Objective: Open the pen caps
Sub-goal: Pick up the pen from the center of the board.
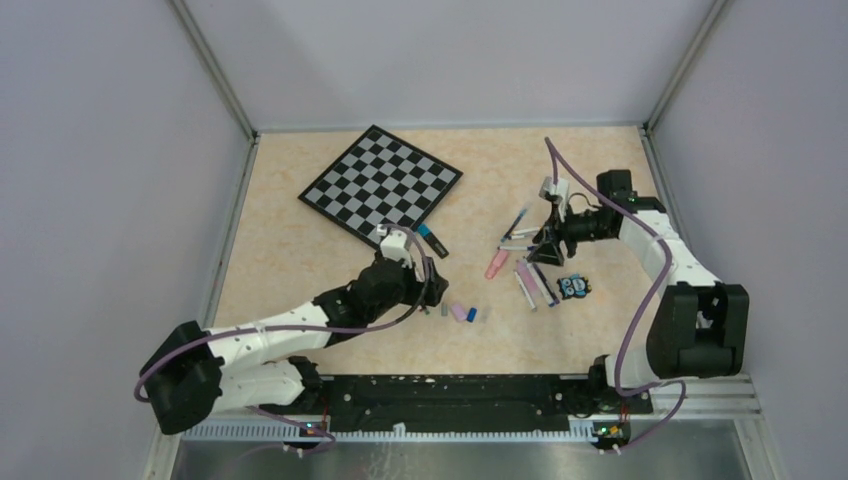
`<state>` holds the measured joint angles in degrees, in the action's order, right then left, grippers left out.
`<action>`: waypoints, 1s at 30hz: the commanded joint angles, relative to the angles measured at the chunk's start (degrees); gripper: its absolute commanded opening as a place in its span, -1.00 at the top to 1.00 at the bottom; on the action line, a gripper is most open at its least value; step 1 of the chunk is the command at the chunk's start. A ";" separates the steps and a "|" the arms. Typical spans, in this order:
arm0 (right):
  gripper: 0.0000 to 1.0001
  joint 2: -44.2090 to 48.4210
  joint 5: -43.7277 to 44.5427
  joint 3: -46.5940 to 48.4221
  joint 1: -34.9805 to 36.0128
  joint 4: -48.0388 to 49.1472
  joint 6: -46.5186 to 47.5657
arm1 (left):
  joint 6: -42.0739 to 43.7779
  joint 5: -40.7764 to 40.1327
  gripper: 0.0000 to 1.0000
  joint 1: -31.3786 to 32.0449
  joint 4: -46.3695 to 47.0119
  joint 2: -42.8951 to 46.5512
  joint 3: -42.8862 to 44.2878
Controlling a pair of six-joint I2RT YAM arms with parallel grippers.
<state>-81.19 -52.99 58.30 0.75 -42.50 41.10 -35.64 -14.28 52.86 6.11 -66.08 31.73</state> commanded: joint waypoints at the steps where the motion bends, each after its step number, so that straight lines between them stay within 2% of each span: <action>1: -0.32 -0.14 -16.65 2.61 -0.54 -19.92 44.22 | 0.68 0.77 -0.89 -0.31 6.02 6.71 -5.45; 2: -0.46 -0.57 -17.43 2.44 -0.50 -23.60 54.22 | 0.67 0.67 -0.93 -0.30 6.51 7.96 -6.60; 3: -0.53 -1.20 -17.85 2.60 -0.56 -24.38 58.73 | 0.66 0.67 -0.96 -0.30 6.82 9.27 -7.49; 6: -0.44 -5.49 -14.04 7.02 0.75 -20.89 54.46 | 0.74 0.65 -0.97 -0.34 7.18 12.42 -9.81; 10: -0.25 -11.31 1.37 12.70 3.89 -19.32 52.11 | 0.39 -0.25 -0.98 -0.39 6.80 15.92 -12.47; 14: -0.19 -12.60 10.52 12.57 6.46 -12.38 47.28 | 0.04 -1.15 -0.98 -0.37 7.30 19.52 -15.12; 17: -0.06 -14.19 14.32 13.47 8.02 -8.64 44.33 | -0.11 -1.29 -0.97 -0.39 8.03 21.23 -16.47; 22: 0.32 -19.15 17.61 16.57 10.94 -7.76 41.87 | -0.06 -1.32 -0.97 -0.42 8.21 21.52 -16.96; 24: 0.42 -20.61 18.41 17.15 12.12 -7.13 41.18 | -0.04 -1.39 -0.97 -0.40 8.12 21.37 -16.90; 30: 0.42 -21.55 19.65 15.70 15.53 -5.83 43.91 | 0.03 -1.87 -0.98 -0.47 8.16 21.12 -17.19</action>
<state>-102.65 -34.37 73.19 14.04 -50.00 83.15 -35.81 -14.98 52.62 10.87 -45.21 15.16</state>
